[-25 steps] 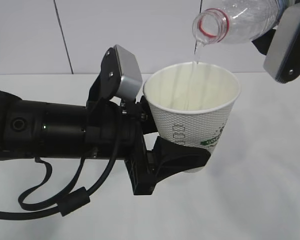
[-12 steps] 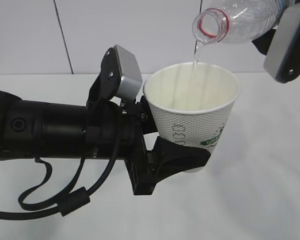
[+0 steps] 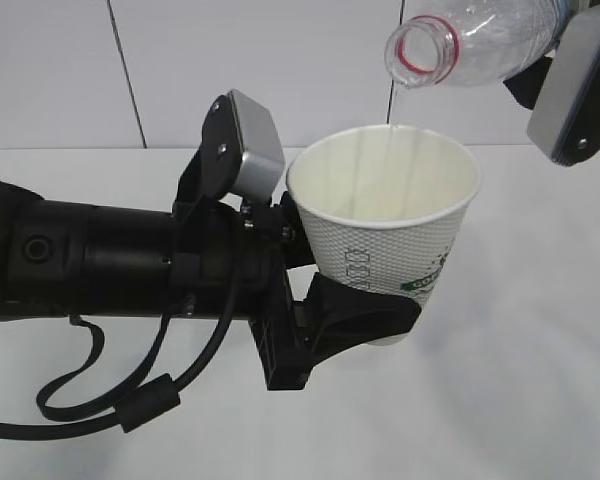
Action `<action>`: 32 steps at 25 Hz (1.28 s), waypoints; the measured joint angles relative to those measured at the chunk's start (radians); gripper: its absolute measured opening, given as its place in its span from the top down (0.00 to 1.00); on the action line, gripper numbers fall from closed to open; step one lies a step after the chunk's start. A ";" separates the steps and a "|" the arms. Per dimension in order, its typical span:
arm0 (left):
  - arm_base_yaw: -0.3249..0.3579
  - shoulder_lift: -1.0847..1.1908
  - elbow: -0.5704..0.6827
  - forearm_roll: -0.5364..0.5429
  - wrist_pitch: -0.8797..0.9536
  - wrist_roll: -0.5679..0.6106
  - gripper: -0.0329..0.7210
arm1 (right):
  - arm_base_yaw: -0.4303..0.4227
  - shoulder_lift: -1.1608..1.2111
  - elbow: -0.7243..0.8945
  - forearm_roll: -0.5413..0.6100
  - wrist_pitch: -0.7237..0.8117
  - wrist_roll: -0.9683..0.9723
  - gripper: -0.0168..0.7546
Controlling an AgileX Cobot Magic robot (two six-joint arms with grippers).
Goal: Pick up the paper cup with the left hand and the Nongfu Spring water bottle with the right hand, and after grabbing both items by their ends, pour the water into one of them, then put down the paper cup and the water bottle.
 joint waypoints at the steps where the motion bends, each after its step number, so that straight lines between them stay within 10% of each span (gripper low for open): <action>1: 0.000 0.000 0.000 0.000 0.000 0.000 0.27 | 0.000 0.000 0.000 0.000 0.000 0.000 0.34; 32: 0.000 0.000 0.000 0.000 0.002 0.000 0.27 | 0.000 0.000 0.000 0.000 0.000 0.000 0.34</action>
